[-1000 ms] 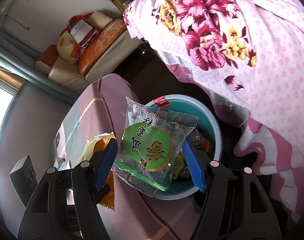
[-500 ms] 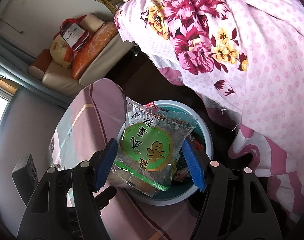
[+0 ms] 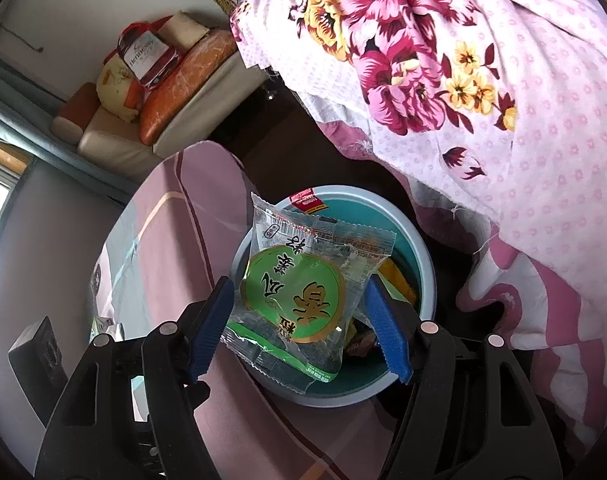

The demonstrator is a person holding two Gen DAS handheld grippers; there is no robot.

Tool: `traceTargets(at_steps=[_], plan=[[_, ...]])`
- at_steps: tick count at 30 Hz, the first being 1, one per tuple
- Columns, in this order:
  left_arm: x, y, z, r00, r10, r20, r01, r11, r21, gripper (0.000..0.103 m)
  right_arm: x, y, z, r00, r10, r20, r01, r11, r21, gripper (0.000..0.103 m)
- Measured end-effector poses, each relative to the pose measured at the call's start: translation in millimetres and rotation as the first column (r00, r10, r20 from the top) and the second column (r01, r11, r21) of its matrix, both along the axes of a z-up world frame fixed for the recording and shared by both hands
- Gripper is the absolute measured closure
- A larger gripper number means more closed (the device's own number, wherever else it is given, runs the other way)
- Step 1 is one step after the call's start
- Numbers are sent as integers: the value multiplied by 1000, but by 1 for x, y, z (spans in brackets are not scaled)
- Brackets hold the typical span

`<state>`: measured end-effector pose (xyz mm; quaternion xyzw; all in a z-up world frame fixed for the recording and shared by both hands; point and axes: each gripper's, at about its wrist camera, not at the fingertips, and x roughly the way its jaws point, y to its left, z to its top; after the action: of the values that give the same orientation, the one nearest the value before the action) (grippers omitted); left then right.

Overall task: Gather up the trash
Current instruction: 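Open the right tool to drop the green packet into the bin, then move the right tool to the wicker bowl and grasp the white plastic cup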

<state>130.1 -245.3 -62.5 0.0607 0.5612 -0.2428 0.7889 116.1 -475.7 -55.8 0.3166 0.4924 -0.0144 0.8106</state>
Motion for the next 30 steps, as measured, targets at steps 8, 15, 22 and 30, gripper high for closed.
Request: traceTargets(at_steps=[8, 15, 22, 30], plan=[[-1, 18, 0, 999, 36, -11, -36, 999, -20, 10, 1, 15, 0, 999, 9, -32, -10, 1000, -27, 31], [-3, 35, 4, 997, 72, -11, -73, 996, -46, 9, 1, 31, 6, 999, 20, -34, -22, 998, -56, 29], [-8, 58, 10, 994, 108, -6, -108, 991, -74, 9, 3, 53, 13, 997, 58, -51, -61, 996, -62, 26], [-15, 100, 14, 984, 176, -9, -176, 979, -103, 9, 4, 95, 16, 987, 142, -72, -146, 987, -61, 26]])
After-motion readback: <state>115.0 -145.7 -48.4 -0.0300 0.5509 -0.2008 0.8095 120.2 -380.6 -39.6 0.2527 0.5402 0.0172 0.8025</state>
